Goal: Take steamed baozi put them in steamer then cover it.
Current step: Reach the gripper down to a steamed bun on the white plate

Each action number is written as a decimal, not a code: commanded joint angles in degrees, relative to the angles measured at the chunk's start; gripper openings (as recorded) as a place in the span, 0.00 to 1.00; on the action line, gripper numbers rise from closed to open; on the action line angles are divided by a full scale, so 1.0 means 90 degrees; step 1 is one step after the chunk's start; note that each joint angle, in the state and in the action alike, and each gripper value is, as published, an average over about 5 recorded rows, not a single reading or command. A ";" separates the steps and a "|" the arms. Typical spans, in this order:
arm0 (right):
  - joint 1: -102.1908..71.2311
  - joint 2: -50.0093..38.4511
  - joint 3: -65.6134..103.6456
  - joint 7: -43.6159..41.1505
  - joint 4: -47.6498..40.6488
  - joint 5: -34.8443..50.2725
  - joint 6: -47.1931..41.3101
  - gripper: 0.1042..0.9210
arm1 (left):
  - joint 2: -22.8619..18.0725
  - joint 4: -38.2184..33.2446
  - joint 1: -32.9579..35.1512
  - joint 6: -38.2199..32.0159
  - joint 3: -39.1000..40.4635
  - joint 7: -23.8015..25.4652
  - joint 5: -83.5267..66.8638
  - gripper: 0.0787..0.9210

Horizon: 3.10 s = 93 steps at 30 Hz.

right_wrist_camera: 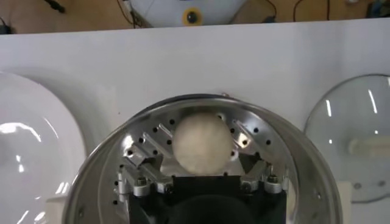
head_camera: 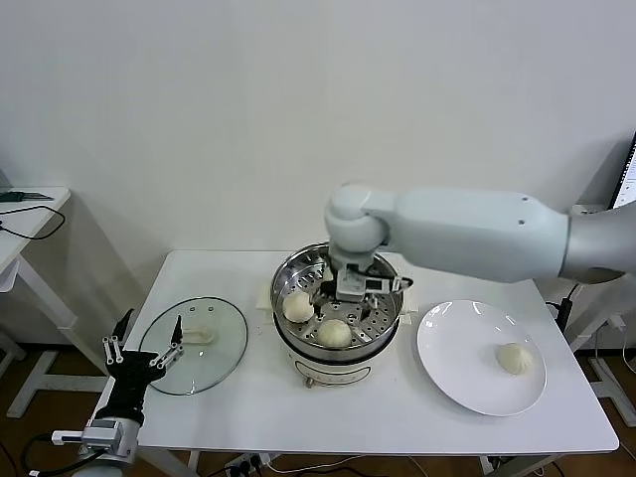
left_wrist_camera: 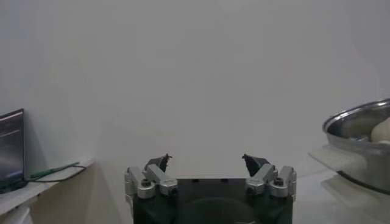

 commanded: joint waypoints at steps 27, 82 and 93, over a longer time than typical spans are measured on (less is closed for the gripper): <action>-0.3833 -0.4540 0.3266 -0.0341 -0.1604 -0.0353 -0.2481 0.88 | 0.0066 -0.0113 0.0130 -0.0004 0.0354 -0.0020 0.0205 0.88; -0.5974 -0.3312 0.5123 0.0673 -0.2407 -0.1773 -0.2593 0.88 | 0.0033 0.0000 0.0077 0.0031 0.0588 -0.0106 0.0378 0.88; -0.5936 -0.3301 0.5116 0.0651 -0.2434 -0.1845 -0.2555 0.66 | 0.0029 0.0026 0.0039 0.0033 0.0602 -0.0108 0.0371 0.88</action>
